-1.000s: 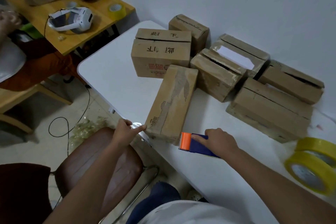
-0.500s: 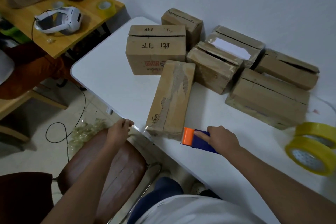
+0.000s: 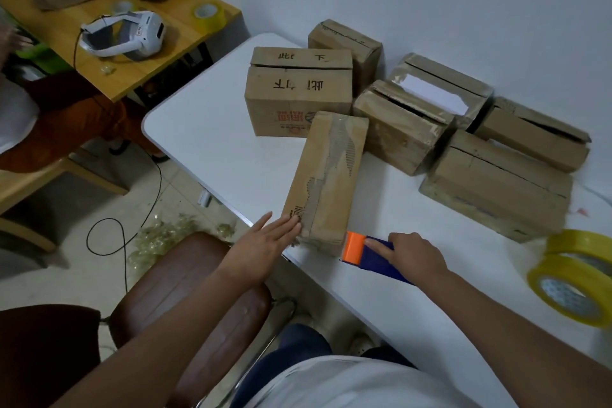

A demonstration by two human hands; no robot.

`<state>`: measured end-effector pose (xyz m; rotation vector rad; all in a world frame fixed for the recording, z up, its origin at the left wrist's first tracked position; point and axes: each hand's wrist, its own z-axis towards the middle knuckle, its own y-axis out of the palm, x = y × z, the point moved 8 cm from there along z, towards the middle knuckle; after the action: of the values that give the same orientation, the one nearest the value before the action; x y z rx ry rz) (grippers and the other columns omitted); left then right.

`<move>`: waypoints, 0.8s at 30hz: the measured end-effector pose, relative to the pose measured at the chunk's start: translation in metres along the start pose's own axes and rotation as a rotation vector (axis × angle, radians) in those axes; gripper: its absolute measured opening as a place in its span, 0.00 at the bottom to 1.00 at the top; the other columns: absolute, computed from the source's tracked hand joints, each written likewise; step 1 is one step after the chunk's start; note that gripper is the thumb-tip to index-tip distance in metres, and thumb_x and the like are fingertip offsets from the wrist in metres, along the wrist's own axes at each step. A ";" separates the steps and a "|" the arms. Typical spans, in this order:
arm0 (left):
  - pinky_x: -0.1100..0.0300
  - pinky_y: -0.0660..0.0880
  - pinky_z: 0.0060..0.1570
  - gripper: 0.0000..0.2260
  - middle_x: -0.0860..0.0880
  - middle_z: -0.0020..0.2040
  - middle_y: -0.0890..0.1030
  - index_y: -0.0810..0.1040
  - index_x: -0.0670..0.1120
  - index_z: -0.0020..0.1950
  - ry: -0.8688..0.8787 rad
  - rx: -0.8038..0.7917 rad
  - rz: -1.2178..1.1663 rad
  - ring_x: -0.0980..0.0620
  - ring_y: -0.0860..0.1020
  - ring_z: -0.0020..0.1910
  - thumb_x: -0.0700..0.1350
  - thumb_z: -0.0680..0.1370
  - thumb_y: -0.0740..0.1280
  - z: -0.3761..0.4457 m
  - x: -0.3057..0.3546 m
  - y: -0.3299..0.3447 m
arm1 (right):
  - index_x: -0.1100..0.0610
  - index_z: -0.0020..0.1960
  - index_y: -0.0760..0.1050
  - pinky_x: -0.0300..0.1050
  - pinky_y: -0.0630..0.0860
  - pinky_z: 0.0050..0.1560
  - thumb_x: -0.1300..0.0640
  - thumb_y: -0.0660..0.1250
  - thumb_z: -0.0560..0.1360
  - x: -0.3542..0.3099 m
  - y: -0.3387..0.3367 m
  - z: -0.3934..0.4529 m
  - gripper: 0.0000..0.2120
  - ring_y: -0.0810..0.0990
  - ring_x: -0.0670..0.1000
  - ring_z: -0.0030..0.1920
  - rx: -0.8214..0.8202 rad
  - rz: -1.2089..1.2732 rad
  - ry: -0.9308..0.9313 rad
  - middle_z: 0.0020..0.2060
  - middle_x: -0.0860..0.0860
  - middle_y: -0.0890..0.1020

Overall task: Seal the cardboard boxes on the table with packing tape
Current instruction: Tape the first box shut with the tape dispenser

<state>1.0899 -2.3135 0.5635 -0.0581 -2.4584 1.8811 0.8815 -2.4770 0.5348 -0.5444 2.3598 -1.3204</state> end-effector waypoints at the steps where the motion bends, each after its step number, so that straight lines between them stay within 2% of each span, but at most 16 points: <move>1: 0.53 0.34 0.76 0.31 0.50 0.81 0.47 0.49 0.47 0.81 0.014 -0.010 0.037 0.53 0.46 0.80 0.36 0.79 0.54 0.007 -0.002 -0.006 | 0.55 0.47 0.74 0.47 0.80 0.49 0.28 0.50 0.74 0.000 -0.001 0.000 0.32 0.82 0.52 0.45 0.000 -0.001 0.001 0.47 0.53 0.82; 3: 0.54 0.37 0.76 0.30 0.51 0.81 0.50 0.55 0.48 0.81 0.057 0.053 -0.027 0.53 0.50 0.80 0.36 0.79 0.56 0.028 0.006 -0.026 | 0.55 0.44 0.73 0.47 0.80 0.48 0.27 0.51 0.74 0.001 -0.004 0.000 0.31 0.81 0.52 0.44 0.004 0.002 0.007 0.45 0.53 0.82; 5: 0.55 0.40 0.78 0.31 0.52 0.82 0.49 0.52 0.49 0.81 0.070 0.036 -0.156 0.53 0.47 0.80 0.37 0.80 0.57 0.057 0.024 -0.032 | 0.55 0.42 0.72 0.47 0.79 0.47 0.27 0.51 0.74 0.001 -0.005 -0.001 0.31 0.81 0.53 0.42 -0.001 0.017 0.017 0.42 0.53 0.81; 6: 0.53 0.40 0.78 0.28 0.53 0.82 0.48 0.50 0.50 0.81 0.064 0.016 -0.191 0.53 0.45 0.80 0.41 0.83 0.56 0.071 0.033 -0.030 | 0.55 0.41 0.72 0.47 0.79 0.46 0.27 0.52 0.74 0.001 -0.005 -0.002 0.30 0.81 0.53 0.42 -0.006 0.024 0.022 0.41 0.52 0.80; 8: 0.49 0.35 0.77 0.23 0.55 0.81 0.44 0.46 0.53 0.81 0.033 -0.012 -0.183 0.54 0.40 0.80 0.53 0.86 0.47 0.089 0.041 -0.017 | 0.55 0.38 0.70 0.46 0.76 0.43 0.28 0.53 0.74 0.004 -0.006 -0.002 0.30 0.80 0.53 0.40 -0.009 0.047 0.029 0.38 0.52 0.78; 11: 0.47 0.30 0.74 0.24 0.59 0.80 0.37 0.38 0.58 0.80 0.016 0.007 -0.090 0.55 0.34 0.78 0.59 0.84 0.38 0.093 0.037 0.003 | 0.55 0.37 0.70 0.45 0.74 0.40 0.27 0.53 0.73 0.013 -0.010 -0.004 0.30 0.78 0.52 0.38 0.002 0.086 0.034 0.35 0.51 0.77; 15: 0.45 0.32 0.75 0.23 0.60 0.78 0.34 0.30 0.62 0.76 0.013 0.046 -0.112 0.57 0.31 0.77 0.62 0.81 0.30 0.094 0.032 0.012 | 0.53 0.42 0.72 0.39 0.68 0.32 0.26 0.52 0.72 0.023 -0.016 -0.011 0.30 0.74 0.46 0.32 0.055 0.046 0.002 0.33 0.47 0.74; 18: 0.43 0.34 0.75 0.24 0.60 0.78 0.33 0.30 0.62 0.77 0.026 0.049 -0.119 0.57 0.32 0.77 0.62 0.82 0.31 0.097 0.031 0.016 | 0.50 0.44 0.69 0.36 0.61 0.28 0.25 0.52 0.72 0.031 -0.022 -0.016 0.28 0.69 0.42 0.29 0.122 0.025 -0.017 0.32 0.45 0.71; 24: 0.42 0.41 0.77 0.25 0.59 0.80 0.39 0.37 0.59 0.79 0.022 0.070 -0.093 0.55 0.38 0.79 0.61 0.82 0.32 0.097 0.032 0.016 | 0.53 0.43 0.74 0.41 0.68 0.34 0.25 0.51 0.72 0.059 -0.014 -0.024 0.32 0.74 0.47 0.33 0.076 0.042 0.089 0.33 0.47 0.74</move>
<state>1.0524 -2.4006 0.5235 0.0363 -2.3355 1.9154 0.8214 -2.4967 0.5503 -0.4198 2.3664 -1.4365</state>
